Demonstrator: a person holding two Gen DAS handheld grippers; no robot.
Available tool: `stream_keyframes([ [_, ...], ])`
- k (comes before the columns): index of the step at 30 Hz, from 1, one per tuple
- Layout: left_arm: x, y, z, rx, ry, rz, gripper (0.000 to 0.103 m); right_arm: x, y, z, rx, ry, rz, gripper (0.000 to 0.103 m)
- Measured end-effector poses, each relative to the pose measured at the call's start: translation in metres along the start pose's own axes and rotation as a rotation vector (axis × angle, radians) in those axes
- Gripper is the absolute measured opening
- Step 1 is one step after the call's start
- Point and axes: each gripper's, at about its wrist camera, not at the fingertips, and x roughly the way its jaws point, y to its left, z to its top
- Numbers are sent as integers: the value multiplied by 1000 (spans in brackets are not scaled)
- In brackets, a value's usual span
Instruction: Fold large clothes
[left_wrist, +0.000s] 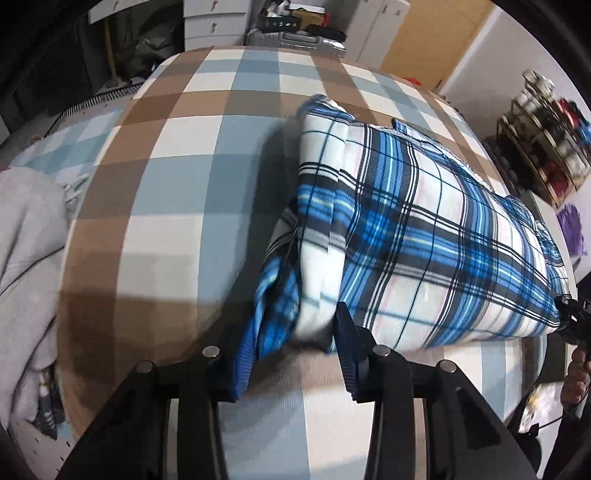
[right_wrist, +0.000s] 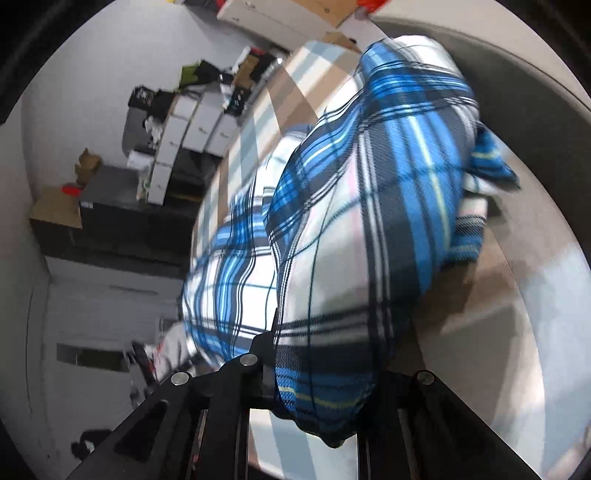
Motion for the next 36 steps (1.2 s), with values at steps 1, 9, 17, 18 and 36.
stream_keyframes([
  [1, -6, -3, -6, 20, -5, -7, 34, -4, -4, -4, 1, 9, -6, 14],
  [9, -49, -26, -31, 104, -70, -88, 35, -34, 2, -18, -170, 34, -227, 16],
  [17, -22, -51, 12, 202, -97, -82, 71, -33, 17, -12, -231, -6, -282, 59],
  [18, -14, -48, 17, 186, -83, -83, 71, -41, 11, -20, -236, -17, -284, 69],
  [36, 44, -36, 49, 94, 107, -220, 71, -71, 24, -49, -268, -287, -623, 83],
])
